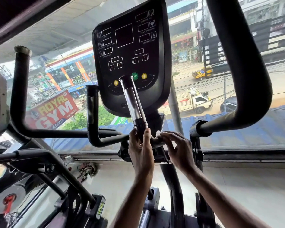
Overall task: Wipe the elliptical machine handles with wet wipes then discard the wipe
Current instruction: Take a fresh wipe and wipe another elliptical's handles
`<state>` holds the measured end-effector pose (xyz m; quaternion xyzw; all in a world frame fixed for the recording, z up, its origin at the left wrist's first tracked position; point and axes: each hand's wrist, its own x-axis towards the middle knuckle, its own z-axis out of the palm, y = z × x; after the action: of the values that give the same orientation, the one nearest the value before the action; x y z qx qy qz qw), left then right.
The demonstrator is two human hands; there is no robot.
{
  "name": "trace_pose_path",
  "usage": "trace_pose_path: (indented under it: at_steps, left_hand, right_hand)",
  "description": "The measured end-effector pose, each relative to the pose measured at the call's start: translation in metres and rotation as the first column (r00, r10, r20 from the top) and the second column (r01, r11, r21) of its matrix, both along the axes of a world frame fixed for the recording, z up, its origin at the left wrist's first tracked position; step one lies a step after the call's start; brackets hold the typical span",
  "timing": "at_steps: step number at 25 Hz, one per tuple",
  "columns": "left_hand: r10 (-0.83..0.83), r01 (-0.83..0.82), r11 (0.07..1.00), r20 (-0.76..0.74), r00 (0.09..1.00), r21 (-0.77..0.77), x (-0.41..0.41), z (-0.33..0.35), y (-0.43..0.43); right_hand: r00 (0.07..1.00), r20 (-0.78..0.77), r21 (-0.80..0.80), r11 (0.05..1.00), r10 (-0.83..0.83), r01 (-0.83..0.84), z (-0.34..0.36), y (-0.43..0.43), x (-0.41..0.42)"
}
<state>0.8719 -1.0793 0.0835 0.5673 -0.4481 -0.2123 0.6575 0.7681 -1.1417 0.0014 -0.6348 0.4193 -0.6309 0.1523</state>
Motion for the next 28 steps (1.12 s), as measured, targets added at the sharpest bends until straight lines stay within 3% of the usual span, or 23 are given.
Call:
trace_pose_path:
  at_steps: [3, 12, 16, 21, 24, 28]
  left_hand:
    - [-0.006, 0.006, 1.0, 0.003, 1.0, 0.007, 0.001, -0.006, -0.001]
    - [0.037, -0.038, 0.999, 0.042, 0.998, 0.008, 0.002, -0.007, -0.003]
    - [0.013, -0.013, 1.0, 0.015, 1.0, 0.029, 0.003, -0.006, -0.001]
    - [-0.055, 0.054, 0.996, 0.013, 0.998, 0.075, 0.009, 0.0, 0.002]
    - [-0.174, 0.175, 0.981, -0.011, 0.985, 0.085, 0.015, 0.004, 0.009]
    - [-0.28, 0.286, 0.947, -0.061, 0.958, 0.148, 0.026, 0.004, 0.012]
  right_hand:
    - [0.998, -0.05, -0.002, 0.999, -0.04, 0.04, -0.011, -0.012, -0.001]
    - [0.989, -0.129, 0.262, 0.959, -0.076, 0.108, -0.043, -0.085, -0.014]
    - [0.99, -0.062, 0.22, 0.966, -0.123, 0.134, -0.04, -0.062, -0.009]
    - [0.999, 0.012, 0.009, 0.999, -0.047, 0.046, 0.005, 0.004, 0.008]
    - [0.999, 0.045, -0.101, 0.995, -0.018, 0.022, 0.018, 0.036, 0.017]
    - [0.986, -0.056, 0.043, 0.986, -0.16, 0.162, 0.006, 0.016, 0.013]
